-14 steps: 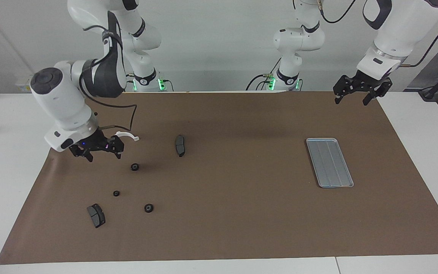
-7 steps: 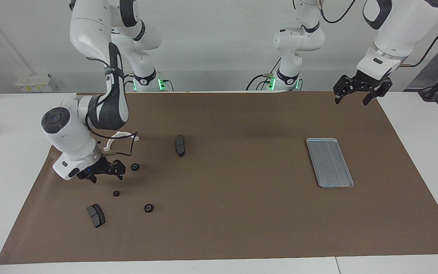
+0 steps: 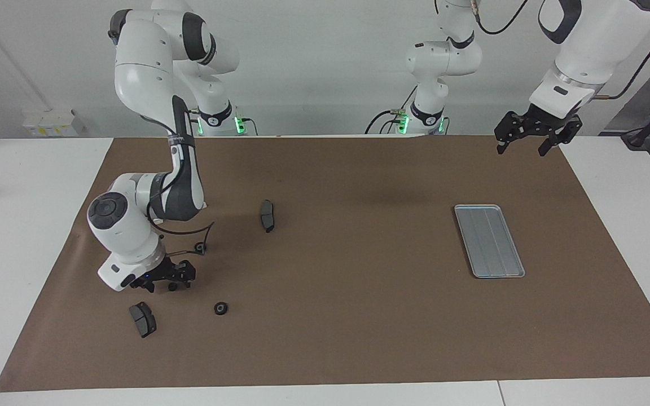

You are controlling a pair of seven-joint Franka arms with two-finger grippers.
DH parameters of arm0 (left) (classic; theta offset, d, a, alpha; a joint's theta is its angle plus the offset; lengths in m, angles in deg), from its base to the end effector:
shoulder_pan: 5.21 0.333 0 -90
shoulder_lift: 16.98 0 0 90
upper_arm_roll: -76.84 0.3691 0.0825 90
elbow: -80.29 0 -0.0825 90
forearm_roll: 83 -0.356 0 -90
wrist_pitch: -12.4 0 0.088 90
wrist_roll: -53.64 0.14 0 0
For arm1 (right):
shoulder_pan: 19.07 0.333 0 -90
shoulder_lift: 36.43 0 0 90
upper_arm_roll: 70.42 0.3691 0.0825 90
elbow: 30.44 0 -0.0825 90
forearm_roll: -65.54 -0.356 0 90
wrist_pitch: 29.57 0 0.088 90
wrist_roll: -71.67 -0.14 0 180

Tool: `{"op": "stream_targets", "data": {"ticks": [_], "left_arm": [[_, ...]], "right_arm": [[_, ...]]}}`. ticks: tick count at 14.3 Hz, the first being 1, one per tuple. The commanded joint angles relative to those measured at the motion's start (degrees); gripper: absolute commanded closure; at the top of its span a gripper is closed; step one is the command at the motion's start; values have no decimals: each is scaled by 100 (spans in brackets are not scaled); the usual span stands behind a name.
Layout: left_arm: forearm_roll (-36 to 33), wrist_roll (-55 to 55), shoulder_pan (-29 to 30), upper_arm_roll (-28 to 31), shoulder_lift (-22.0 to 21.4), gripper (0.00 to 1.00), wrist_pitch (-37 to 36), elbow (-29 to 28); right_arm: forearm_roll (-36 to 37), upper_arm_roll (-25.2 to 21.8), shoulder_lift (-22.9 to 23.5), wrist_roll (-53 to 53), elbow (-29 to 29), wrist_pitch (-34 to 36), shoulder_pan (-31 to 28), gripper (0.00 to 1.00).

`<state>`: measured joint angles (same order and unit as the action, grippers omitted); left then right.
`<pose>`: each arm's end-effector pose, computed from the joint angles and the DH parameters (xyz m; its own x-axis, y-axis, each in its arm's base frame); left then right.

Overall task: Pick bearing gear from pile to tray
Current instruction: 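Reach the right gripper down and grasp a small black bearing, then lift the bearing with the right gripper and carry it toward the tray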

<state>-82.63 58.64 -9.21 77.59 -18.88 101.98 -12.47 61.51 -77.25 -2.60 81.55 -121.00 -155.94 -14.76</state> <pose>0.5114 -0.0298 0.6399 0.9894 -0.1435 -0.0217 -0.1434 -0.9896 0.0088 0.7072 -0.0131 0.3260 0.9933 0.1091 0.0373 0.1086 -0.9940 0.0147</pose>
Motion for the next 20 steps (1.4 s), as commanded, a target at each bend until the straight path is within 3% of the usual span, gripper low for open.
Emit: {"op": "stream_targets", "data": {"ticks": [1,6,11,17,20], "left_arm": [[77,-43,30,-5,-21,0,-64,-14],[77,-34,30,-5,-21,0,-64,-14],[77,-43,39,-5,-21,0,-64,-14],[77,-34,30,-5,-21,0,-64,-14],[77,-43,30,-5,-21,0,-64,-14]], "right_arm": [[26,-3,10,128,-14,-20,-18,18],[26,-3,10,93,-31,68,0,55],[26,-3,10,93,-66,68,0,69],[26,-3,-8,84,-67,121,0,99],[34,-3,-17,93,12,234,0,100]]}}
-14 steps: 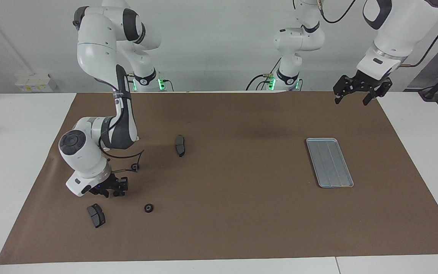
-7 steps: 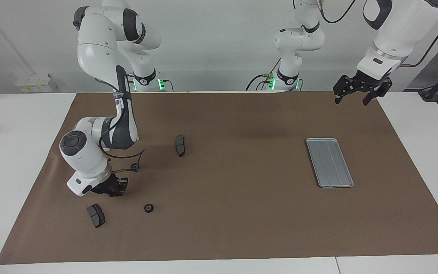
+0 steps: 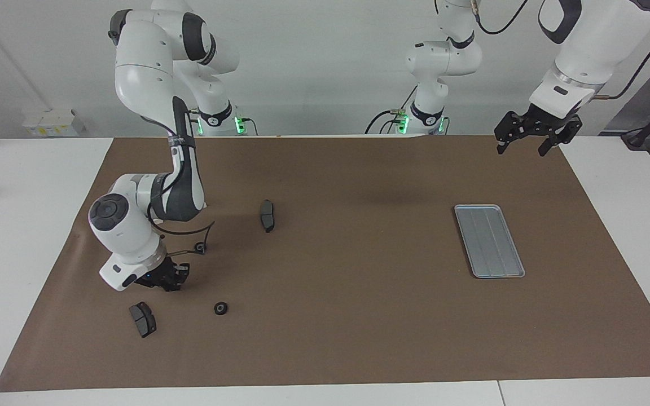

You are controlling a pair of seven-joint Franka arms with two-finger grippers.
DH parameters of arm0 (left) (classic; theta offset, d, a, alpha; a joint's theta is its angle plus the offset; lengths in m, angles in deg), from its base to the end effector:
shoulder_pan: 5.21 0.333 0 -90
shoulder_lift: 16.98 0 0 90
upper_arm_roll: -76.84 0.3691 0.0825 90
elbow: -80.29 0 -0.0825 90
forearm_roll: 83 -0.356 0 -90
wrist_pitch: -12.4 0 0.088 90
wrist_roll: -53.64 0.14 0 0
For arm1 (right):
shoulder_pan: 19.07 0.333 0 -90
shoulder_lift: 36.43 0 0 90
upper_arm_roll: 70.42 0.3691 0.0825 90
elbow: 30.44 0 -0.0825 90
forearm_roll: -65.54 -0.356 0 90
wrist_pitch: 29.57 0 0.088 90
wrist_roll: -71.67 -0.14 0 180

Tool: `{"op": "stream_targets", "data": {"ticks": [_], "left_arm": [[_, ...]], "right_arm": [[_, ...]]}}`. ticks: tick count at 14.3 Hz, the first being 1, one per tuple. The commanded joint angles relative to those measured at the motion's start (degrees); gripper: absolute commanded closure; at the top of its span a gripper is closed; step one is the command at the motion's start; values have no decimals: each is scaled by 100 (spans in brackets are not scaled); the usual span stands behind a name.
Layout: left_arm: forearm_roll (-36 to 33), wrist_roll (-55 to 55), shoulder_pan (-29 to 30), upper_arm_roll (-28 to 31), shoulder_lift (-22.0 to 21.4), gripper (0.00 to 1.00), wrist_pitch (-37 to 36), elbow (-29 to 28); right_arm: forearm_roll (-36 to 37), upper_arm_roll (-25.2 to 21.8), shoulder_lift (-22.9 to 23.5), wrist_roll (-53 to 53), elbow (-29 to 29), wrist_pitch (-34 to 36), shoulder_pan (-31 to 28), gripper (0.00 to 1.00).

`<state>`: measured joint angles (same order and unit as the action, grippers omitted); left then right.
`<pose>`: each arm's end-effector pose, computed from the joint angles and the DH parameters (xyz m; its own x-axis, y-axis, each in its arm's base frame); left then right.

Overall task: Pick bearing gear from pile to tray
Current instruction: 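Lift the bearing with the right gripper and carry it toward the tray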

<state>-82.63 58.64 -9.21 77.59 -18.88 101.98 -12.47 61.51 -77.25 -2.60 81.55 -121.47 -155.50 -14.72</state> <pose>0.5114 -0.0298 0.6399 0.9894 -0.1435 -0.0217 -0.1434 -0.9896 0.0088 0.7039 -0.0128 0.3217 0.9938 0.1092 0.0217 0.1089 -0.9940 0.0123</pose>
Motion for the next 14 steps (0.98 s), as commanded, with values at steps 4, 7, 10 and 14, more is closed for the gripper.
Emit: {"op": "stream_targets", "data": {"ticks": [4,7,10,14], "left_arm": [[77,-34,30,-5,-21,0,-63,-14],[77,-42,30,-5,-21,0,-63,-14],[85,-43,30,-5,-21,0,-63,-14],[77,-34,30,-5,-21,0,-63,-14]], "right_arm": [[236,-12,-52,49,340,516,364,100],[236,-12,-78,-757,489,604,899,100],[227,-12,-78,-1636,691,780,1620,100],[166,6,-96,-2893,692,754,2569,100]]}}
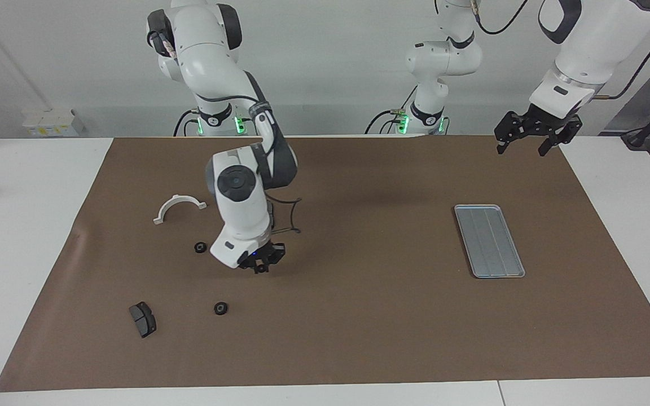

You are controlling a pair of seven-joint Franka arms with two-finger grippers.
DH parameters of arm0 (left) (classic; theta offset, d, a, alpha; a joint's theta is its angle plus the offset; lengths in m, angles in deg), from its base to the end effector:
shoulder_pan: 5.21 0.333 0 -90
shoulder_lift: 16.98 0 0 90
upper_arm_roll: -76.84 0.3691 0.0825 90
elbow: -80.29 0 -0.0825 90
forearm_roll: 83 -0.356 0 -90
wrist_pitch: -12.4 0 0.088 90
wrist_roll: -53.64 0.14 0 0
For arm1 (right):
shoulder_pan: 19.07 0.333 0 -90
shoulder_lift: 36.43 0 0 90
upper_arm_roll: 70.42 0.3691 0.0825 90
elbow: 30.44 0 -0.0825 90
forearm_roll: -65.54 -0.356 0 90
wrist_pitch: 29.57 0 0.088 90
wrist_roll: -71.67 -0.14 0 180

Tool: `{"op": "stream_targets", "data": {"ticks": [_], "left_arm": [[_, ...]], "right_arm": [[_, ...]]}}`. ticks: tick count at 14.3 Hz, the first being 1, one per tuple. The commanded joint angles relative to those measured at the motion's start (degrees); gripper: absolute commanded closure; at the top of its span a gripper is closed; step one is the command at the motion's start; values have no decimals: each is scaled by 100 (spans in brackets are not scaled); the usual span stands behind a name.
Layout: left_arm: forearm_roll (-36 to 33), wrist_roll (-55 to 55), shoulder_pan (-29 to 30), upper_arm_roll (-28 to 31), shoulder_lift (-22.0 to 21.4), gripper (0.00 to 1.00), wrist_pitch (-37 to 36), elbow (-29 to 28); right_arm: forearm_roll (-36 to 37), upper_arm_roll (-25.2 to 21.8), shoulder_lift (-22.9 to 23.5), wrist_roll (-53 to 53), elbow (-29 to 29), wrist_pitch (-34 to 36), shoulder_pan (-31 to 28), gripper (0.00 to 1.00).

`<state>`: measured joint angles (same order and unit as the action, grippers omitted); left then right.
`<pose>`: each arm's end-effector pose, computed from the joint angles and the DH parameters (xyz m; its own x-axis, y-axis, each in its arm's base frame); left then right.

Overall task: Pick bearing gear from pile to tray
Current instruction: 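Lift the bearing with the right gripper and carry it toward the tray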

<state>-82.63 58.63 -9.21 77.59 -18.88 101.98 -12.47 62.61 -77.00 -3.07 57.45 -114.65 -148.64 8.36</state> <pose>0.5114 -0.0298 0.6399 0.9894 -0.1434 -0.0217 -0.1432 -0.9897 0.0088 0.6630 0.2737 0.3686 0.9932 0.1111 0.0336 0.1109 -0.9938 0.0097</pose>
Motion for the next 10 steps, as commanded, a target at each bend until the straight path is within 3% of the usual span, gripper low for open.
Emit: {"op": "stream_targets", "data": {"ticks": [1,5,10], "left_arm": [[85,-42,30,-5,-21,0,-63,-14],[77,-34,30,-5,-21,0,-63,-14],[77,-25,30,-5,-21,0,-29,-5]], "right_arm": [[56,-19,-57,-668,10,51,446,100],[39,25,-57,-828,10,-124,1052,100],[21,43,118,-1425,2,-976,1545,100]]}}
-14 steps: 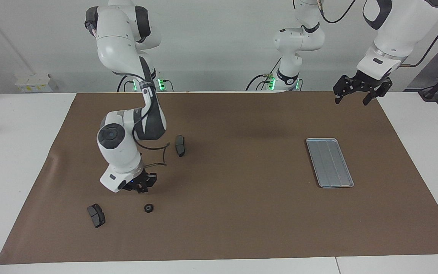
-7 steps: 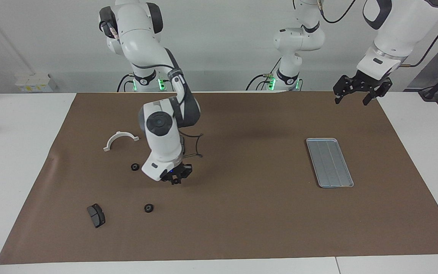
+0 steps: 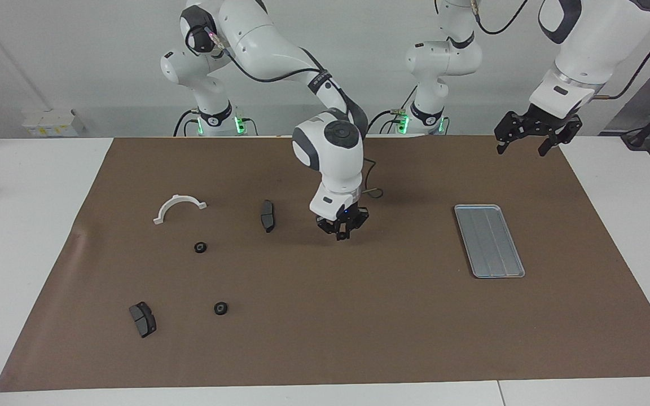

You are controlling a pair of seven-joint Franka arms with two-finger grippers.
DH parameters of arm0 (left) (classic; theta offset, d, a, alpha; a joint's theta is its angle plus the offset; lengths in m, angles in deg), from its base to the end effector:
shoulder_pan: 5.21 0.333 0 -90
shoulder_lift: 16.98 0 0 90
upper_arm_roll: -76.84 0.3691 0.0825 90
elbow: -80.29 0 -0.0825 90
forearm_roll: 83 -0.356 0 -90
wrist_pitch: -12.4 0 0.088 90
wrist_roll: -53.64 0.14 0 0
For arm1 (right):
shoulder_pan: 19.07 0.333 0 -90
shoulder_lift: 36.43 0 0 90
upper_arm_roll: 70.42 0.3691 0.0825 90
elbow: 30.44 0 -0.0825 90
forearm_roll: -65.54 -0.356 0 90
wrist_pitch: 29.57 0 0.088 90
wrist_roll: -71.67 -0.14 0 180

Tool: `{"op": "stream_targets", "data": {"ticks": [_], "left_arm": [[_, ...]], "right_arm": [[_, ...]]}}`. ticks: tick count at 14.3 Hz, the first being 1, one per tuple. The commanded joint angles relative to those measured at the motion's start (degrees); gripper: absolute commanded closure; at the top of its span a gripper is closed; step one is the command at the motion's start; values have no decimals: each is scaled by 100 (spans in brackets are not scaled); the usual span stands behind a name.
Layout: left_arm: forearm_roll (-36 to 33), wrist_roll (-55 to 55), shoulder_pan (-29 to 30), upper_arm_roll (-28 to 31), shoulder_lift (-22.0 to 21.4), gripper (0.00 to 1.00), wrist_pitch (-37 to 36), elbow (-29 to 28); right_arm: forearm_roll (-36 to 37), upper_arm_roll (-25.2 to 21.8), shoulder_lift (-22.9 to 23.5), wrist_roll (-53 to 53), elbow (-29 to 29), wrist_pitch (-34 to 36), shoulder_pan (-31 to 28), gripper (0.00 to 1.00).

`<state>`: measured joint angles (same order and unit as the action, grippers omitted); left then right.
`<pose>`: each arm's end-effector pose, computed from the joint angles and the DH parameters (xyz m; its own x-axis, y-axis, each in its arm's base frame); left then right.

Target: Pick bearing gear from pile to tray

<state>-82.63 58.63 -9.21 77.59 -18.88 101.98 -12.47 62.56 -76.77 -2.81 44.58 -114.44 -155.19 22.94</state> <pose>0.5114 -0.0298 0.6399 0.9894 -0.1434 -0.0217 -0.1432 -0.9897 0.0088 0.5842 0.4432 0.3782 0.9811 0.1399 0.1341 0.1478 -0.9877 -0.0516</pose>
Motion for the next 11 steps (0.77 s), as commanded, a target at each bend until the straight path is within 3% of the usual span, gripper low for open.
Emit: {"op": "stream_targets", "data": {"ticks": [1,4,7,8,9,11], "left_arm": [[33,-42,30,-5,-12,0,102,30],[33,-51,-4,-14,-178,0,533,-398],[42,-174,-58,-22,-443,0,1745,-1261],[42,-183,-49,-31,-408,0,1843,-1306],[42,-192,-57,-31,-347,0,2053,-1419],[42,-383,-380,-49,-224,0,2745,-1901]], "right_arm": [[43,19,101,-139,-20,-367,175,100],[43,19,127,-139,-133,-472,404,100],[26,19,119,-147,-178,-455,457,98],[17,19,119,-147,-187,-464,475,76],[17,28,119,-147,-178,-464,475,61],[8,37,119,-156,-169,-473,457,24]]}}
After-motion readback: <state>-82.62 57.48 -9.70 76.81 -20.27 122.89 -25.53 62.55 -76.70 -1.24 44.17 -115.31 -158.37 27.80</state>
